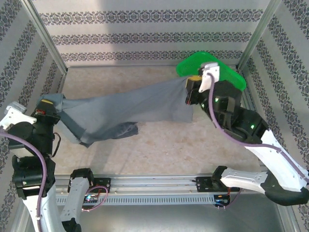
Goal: Fold and stack the t-shirts
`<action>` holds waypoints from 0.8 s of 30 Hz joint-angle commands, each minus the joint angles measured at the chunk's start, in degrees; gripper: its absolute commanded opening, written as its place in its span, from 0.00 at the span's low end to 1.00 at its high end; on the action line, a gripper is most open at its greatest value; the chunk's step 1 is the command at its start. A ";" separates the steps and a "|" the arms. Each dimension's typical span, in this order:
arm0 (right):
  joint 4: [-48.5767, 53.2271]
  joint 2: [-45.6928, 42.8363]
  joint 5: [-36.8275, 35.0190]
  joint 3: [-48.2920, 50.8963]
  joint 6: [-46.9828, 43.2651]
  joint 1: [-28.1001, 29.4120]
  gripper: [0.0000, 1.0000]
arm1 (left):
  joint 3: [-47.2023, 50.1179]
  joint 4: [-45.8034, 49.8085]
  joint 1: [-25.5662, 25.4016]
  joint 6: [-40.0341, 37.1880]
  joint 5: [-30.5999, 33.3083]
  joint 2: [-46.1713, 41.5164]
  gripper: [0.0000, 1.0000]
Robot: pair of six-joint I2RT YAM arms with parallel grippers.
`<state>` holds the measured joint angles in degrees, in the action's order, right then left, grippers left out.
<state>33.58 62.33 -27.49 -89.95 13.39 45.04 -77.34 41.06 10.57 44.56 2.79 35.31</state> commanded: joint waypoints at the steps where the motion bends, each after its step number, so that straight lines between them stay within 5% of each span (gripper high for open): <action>1: -2.62 5.56 7.43 -4.41 2.25 -7.47 0.00 | -0.32 -7.48 -0.11 -0.35 -2.42 7.06 0.00; 8: -5.29 28.06 22.74 -16.51 9.29 -21.66 0.00 | 0.16 -21.49 0.02 -3.16 -4.35 25.53 0.00; 13: 1.78 49.64 32.73 -35.91 11.98 -25.90 0.00 | -3.59 -27.41 1.24 -4.19 -6.19 40.80 0.00; 14: 5.22 53.73 34.21 -41.43 12.19 -26.33 0.07 | -4.24 -27.64 1.68 -3.52 -7.31 43.61 0.00; 15: 9.19 57.79 35.33 -46.73 12.31 -26.68 0.22 | -5.22 -27.57 1.98 -2.98 -8.62 45.95 0.11; 17: 15.34 63.38 36.62 -54.18 12.02 -26.84 0.43 | -6.95 -25.21 2.00 -2.55 -9.43 48.91 0.48; 19: 19.16 65.22 36.61 -55.92 11.44 -26.69 0.51 | -7.31 -22.34 1.87 -2.19 -9.18 49.55 0.73; 24: 10.75 59.54 37.32 -33.61 15.24 -27.34 0.49 | 3.71 -20.40 0.69 0.10 -10.58 42.86 0.74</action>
<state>45.76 126.15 7.27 -132.27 25.61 18.11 -78.63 19.35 11.94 42.89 -6.02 83.92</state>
